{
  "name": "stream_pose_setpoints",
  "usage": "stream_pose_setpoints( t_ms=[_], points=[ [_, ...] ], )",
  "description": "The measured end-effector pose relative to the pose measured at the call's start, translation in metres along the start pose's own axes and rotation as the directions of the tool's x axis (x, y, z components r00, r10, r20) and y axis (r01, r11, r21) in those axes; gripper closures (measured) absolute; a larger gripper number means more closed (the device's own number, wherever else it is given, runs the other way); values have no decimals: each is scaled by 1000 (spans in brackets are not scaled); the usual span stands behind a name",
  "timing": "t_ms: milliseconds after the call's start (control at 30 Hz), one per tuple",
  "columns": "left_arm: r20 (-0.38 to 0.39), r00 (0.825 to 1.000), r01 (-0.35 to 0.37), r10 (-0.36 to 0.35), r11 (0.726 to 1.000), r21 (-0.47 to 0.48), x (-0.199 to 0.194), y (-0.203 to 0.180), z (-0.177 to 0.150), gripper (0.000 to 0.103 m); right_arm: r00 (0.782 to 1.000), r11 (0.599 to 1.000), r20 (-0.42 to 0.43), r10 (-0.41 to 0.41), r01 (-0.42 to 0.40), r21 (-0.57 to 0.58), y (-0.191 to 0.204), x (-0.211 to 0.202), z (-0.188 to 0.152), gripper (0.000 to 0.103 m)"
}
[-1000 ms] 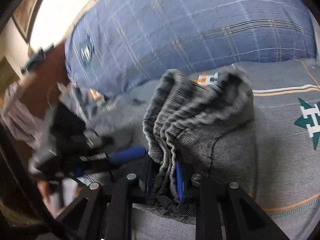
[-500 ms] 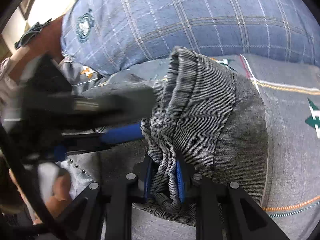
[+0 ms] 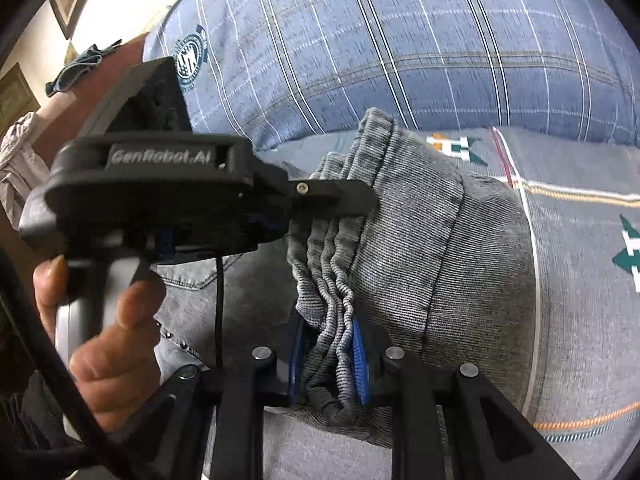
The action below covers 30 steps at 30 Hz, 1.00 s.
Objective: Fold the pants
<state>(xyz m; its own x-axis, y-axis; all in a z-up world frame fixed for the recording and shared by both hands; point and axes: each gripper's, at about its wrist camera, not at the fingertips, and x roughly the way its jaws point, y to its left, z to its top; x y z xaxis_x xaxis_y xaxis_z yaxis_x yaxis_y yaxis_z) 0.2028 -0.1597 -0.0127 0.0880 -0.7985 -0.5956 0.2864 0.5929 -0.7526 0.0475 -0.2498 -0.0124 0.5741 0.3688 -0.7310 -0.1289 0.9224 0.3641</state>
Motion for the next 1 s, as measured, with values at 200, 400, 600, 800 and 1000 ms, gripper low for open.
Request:
stream_pose_setpoints(
  t_ms=[200,400,600,800,1000],
  points=[
    [-39,998,-47,44,995,-92,15,44,-6,93,996,999,-87,-20,22,31,-2,28,-5,77],
    [24,997,-78,79,997,-27,-7,32,1,93,1000,999,5,5,-4,-53,23,12,-1,67],
    [-12,998,-63,62,989,-134,0,61,2,80,995,997,61,76,-77,9,11,-9,0,62],
    [36,996,-73,77,992,-107,-26,54,1,56,989,990,147,21,-41,135,-31,-37,8,62],
    [2,981,-192,192,981,0,-3,34,-15,56,989,974,90,-117,96,205,-53,-31,4,62]
  ],
)
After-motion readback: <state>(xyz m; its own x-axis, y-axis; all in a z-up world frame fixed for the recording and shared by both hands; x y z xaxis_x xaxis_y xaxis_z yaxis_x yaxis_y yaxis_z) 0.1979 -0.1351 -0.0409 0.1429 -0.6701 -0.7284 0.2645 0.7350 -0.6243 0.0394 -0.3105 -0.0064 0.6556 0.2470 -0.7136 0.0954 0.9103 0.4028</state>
